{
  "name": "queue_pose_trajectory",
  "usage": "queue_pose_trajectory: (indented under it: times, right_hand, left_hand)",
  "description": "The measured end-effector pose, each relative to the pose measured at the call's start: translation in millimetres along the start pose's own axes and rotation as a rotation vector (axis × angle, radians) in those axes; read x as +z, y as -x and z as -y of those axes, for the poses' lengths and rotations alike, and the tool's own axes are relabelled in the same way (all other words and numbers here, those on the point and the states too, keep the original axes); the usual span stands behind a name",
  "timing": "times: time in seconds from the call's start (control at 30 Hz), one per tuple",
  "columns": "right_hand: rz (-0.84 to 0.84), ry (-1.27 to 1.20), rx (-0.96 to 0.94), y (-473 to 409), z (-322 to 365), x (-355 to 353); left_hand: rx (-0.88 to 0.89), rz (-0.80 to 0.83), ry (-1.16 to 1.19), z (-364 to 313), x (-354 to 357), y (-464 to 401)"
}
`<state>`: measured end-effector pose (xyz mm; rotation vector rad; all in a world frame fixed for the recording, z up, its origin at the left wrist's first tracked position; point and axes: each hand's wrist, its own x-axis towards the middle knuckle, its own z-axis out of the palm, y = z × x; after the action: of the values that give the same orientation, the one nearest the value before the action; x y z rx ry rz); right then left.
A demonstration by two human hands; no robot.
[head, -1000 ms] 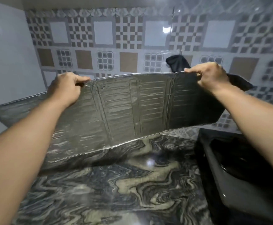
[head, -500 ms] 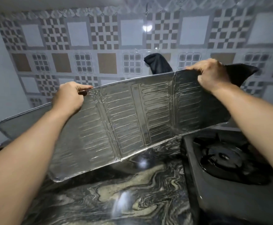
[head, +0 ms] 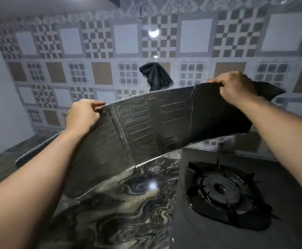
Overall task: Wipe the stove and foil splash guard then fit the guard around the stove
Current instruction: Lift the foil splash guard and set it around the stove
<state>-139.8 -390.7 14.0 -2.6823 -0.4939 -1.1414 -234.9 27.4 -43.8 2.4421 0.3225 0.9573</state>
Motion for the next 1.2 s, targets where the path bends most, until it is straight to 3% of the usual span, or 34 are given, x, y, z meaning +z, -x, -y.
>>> queue_pose_trajectory:
  times: [0.23, 0.6, 0.73, 0.93, 1.2]
  right_hand:
    - [0.135, -0.045, 0.049, 29, -85, 1]
    - [0.157, -0.039, 0.175, 82, -202, -7]
    - [0.075, 0.036, 0.152, 79, -227, -19]
    - [0.061, 0.107, 0.177, 64, -251, -28]
    - [0.117, 0.026, 0.295, 74, -260, -15]
  left_hand:
    - [0.003, 0.093, 0.176, -78, 53, 37]
    - [0.003, 0.235, 0.216, -184, 122, 19]
    - [0.025, 0.287, 0.162, -219, 139, 9]
    - [0.051, 0.330, 0.105, -235, 165, -1]
    - [0.075, 0.373, 0.186, -237, 173, 10]
